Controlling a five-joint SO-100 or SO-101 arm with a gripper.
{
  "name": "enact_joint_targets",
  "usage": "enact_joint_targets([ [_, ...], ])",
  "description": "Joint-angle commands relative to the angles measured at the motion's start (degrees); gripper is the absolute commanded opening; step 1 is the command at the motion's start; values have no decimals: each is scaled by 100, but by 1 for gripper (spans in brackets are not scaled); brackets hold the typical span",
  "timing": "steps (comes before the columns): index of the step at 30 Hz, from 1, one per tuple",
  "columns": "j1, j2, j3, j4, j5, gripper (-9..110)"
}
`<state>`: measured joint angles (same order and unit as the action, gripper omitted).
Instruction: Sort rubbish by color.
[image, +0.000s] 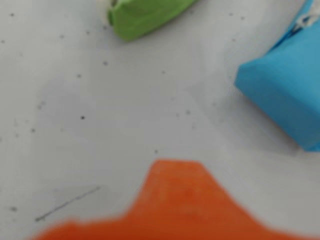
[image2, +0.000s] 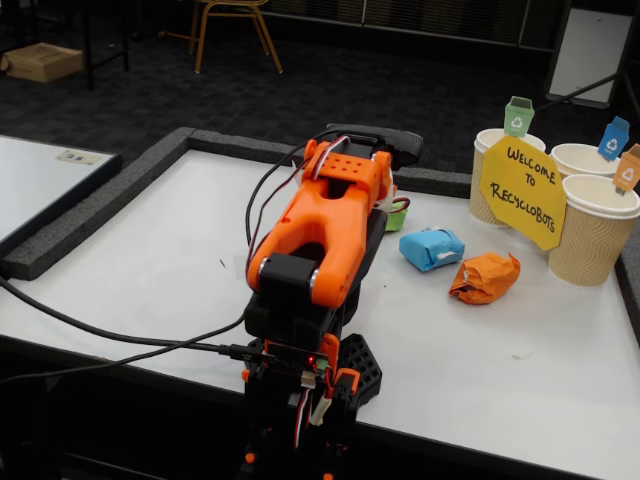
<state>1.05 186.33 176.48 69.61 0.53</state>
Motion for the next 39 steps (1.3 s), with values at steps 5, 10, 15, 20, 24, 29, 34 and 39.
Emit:
enact_joint_targets([
  [5,105,193,-369,-26,123,0],
  [10,105,193,-369,-26,114,0],
  [15,88,193,-369,-26,114,0],
  [20,79,193,-352,-167,114,0],
  [24,141,185,-343,-246,105,4],
  [29,413,176,-404,-448,105,7],
  [34,448,-527,-1099,-475,105,8],
  [39,483,-1406,-2171,-422,97,10],
])
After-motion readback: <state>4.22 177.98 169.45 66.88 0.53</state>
